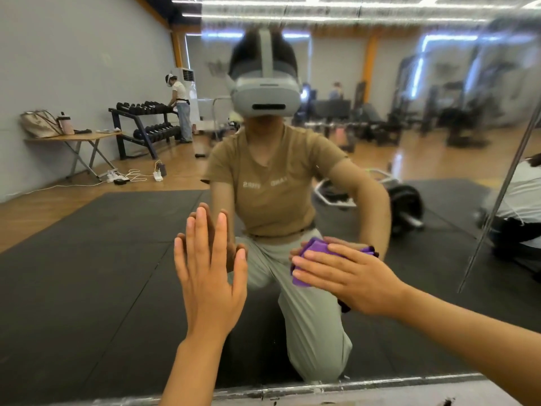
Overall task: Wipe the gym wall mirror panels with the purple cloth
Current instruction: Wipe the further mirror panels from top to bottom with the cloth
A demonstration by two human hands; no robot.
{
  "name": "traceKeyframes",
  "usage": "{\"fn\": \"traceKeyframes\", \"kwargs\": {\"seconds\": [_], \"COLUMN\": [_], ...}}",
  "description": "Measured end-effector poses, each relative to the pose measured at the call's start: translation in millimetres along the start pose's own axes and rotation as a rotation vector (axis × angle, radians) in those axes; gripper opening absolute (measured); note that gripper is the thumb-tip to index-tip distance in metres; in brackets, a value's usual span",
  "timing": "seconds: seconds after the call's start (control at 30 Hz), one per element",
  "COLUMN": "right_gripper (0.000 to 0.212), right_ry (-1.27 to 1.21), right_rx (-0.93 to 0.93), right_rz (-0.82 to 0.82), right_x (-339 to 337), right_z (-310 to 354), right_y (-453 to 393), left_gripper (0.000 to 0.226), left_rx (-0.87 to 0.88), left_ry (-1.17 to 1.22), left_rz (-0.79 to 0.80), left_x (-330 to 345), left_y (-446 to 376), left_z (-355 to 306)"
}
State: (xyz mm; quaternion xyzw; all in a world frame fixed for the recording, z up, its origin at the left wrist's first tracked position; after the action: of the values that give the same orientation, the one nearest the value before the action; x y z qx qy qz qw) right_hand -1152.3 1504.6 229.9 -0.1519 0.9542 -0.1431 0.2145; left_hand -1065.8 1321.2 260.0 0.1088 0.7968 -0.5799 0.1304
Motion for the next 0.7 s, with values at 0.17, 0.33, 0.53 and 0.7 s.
{"fn": "traceKeyframes", "kwargs": {"seconds": [0.17, 0.33, 0.53, 0.7], "right_gripper": [0.056, 0.048, 0.065, 0.074], "right_ry": [-0.049, -0.034, -0.104, -0.057], "right_rx": [0.459, 0.648, 0.219, -0.078], "right_rz": [-0.336, -0.433, -0.184, 0.075], "right_x": [-69, -80, -24, 15], "right_z": [-136, -156, -21, 59], "right_y": [-61, -79, -69, -42], "left_gripper": [0.065, 0.066, 0.065, 0.063], "left_rx": [-0.032, -0.035, -0.04, -0.051], "left_ry": [-0.032, -0.044, -0.055, -0.056], "left_rz": [0.003, 0.017, 0.016, 0.0], "left_x": [-3, -4, -5, -7], "left_y": [2, 3, 3, 4], "left_z": [6, 10, 13, 16]}}
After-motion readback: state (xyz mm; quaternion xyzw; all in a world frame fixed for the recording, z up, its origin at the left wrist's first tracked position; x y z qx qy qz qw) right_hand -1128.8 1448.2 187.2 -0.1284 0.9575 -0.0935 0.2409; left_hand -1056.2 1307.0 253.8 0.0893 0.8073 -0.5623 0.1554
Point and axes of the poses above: each hand's wrist, its own y-axis away from the middle knuckle, its own x-axis out of the palm, z = x × y, the point moved 9 cm from there along -y, towards the middle knuckle, and after that the axes turned 5 degrees about -x, right-handed, at the moved point
